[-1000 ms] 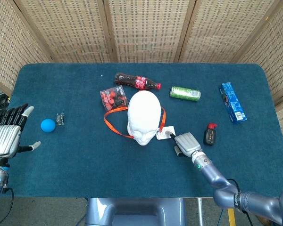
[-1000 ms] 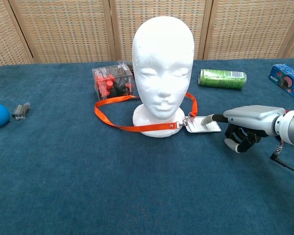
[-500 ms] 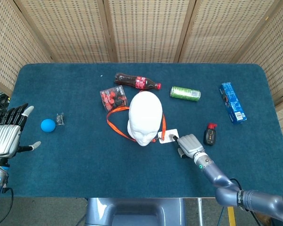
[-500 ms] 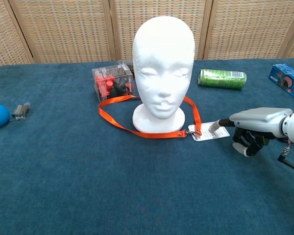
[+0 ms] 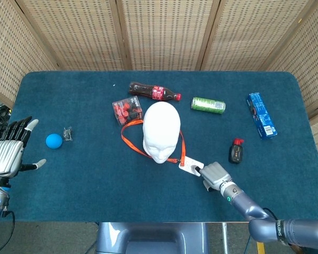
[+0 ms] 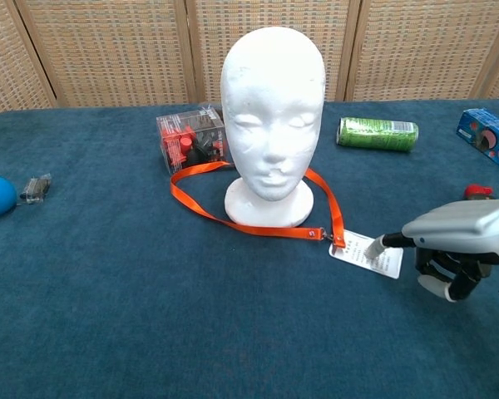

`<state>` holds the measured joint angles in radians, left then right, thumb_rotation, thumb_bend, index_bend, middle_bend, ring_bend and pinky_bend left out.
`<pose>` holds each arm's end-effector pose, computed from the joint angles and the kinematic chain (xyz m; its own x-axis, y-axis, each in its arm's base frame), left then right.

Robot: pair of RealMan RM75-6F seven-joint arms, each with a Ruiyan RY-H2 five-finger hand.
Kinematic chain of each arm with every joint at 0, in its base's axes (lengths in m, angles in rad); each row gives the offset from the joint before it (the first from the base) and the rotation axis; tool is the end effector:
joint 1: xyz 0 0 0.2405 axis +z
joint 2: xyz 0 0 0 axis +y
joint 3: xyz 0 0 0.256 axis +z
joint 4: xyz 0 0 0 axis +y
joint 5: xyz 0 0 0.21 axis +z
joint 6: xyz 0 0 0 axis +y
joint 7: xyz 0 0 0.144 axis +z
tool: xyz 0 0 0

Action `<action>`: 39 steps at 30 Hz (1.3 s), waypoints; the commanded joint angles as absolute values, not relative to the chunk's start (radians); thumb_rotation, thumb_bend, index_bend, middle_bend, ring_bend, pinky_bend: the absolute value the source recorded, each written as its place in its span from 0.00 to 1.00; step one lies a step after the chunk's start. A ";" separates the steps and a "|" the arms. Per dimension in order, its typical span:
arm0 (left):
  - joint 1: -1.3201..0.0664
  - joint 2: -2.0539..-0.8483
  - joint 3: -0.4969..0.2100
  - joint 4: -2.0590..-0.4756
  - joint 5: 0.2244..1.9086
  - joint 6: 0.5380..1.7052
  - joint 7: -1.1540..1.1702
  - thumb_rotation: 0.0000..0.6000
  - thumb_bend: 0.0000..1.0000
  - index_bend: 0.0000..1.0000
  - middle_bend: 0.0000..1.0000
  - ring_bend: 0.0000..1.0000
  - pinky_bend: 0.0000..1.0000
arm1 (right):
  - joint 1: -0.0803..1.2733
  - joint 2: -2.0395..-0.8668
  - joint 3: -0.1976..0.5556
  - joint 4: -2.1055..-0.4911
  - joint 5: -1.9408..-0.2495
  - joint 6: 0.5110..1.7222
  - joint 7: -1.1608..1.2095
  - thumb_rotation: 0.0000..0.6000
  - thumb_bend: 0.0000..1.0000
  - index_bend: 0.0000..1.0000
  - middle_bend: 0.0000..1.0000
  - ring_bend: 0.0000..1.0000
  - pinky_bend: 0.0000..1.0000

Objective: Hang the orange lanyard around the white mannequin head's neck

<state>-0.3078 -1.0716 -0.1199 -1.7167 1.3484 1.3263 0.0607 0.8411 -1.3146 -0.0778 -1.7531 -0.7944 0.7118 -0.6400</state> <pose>-0.2643 0.2570 0.1598 0.3752 0.0198 0.9267 0.9238 -0.0898 -0.3721 -0.1943 -0.2797 -0.0120 0.6775 -0.5764 0.4569 -0.7339 -0.4885 0.4720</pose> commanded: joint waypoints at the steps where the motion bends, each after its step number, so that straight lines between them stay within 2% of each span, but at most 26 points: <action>1: -0.307 -1.071 -0.120 -1.717 1.350 1.326 0.061 1.00 0.00 0.00 0.00 0.00 0.00 | 0.872 -1.271 -0.133 -1.842 -0.791 0.719 -0.694 1.00 0.80 0.20 0.79 0.72 0.90; 17: -0.304 -1.071 -0.121 -1.721 1.355 1.323 0.067 1.00 0.00 0.00 0.00 0.00 0.00 | 0.878 -1.255 -0.294 -2.012 -1.010 0.756 -0.810 1.00 0.80 0.21 0.79 0.73 0.90; 28: -0.303 -1.072 -0.120 -1.724 1.355 1.318 0.076 1.00 0.00 0.00 0.00 0.00 0.00 | 0.857 -1.235 -0.335 -2.034 -1.173 0.743 -0.776 1.00 0.81 0.23 0.79 0.73 0.90; 31: -0.302 -1.073 -0.120 -1.727 1.358 1.321 0.079 1.00 0.00 0.00 0.00 0.00 0.00 | 0.817 -1.241 -0.298 -1.992 -1.349 0.827 -0.709 1.00 0.81 0.23 0.79 0.73 0.90; 35: -0.300 -1.072 -0.120 -1.730 1.360 1.323 0.078 1.00 0.00 0.00 0.00 0.00 0.00 | 0.783 -1.210 -0.277 -1.857 -1.629 0.968 -0.482 1.00 0.82 0.23 0.79 0.73 0.90; 39: -0.297 -1.070 -0.118 -1.730 1.367 1.327 0.075 1.00 0.00 0.00 0.00 0.00 0.00 | 0.757 -1.167 -0.274 -1.729 -1.797 1.124 -0.319 1.00 0.81 0.23 0.79 0.73 0.90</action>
